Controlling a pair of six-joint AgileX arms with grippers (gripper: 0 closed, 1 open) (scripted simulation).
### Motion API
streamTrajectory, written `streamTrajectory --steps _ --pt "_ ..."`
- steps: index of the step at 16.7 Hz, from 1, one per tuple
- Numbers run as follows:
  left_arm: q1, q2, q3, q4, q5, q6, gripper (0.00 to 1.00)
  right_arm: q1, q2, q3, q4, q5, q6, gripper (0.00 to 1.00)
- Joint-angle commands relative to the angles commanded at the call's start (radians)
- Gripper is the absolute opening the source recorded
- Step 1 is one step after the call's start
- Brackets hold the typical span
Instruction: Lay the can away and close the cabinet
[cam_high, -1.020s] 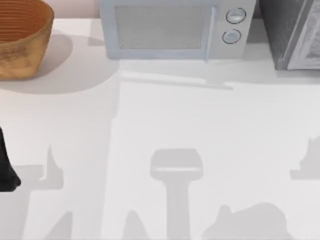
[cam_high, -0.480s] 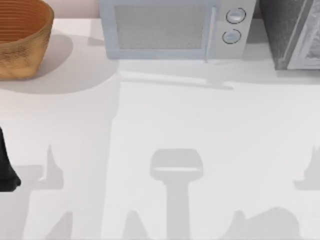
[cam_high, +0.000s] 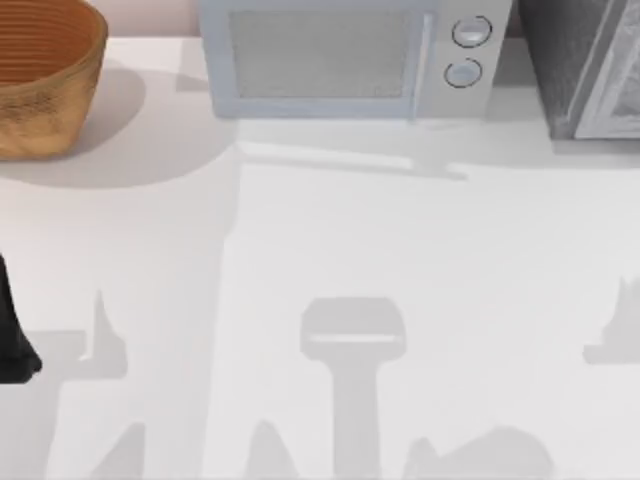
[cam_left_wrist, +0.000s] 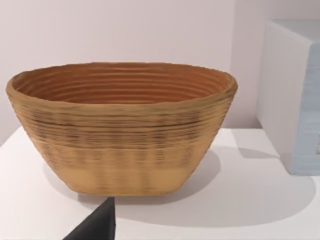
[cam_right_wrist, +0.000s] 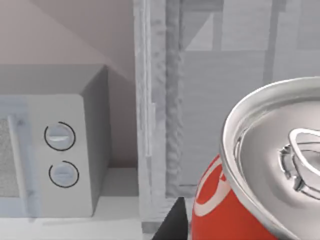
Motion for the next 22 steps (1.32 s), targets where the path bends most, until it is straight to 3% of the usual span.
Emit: streamTrajectory --steps 22 --pt "0.000 0.000 0.000 0.000 0.000 0.000 1.00 0.143 1.071 1.359 -0.356 0.155 0.009 0.00"
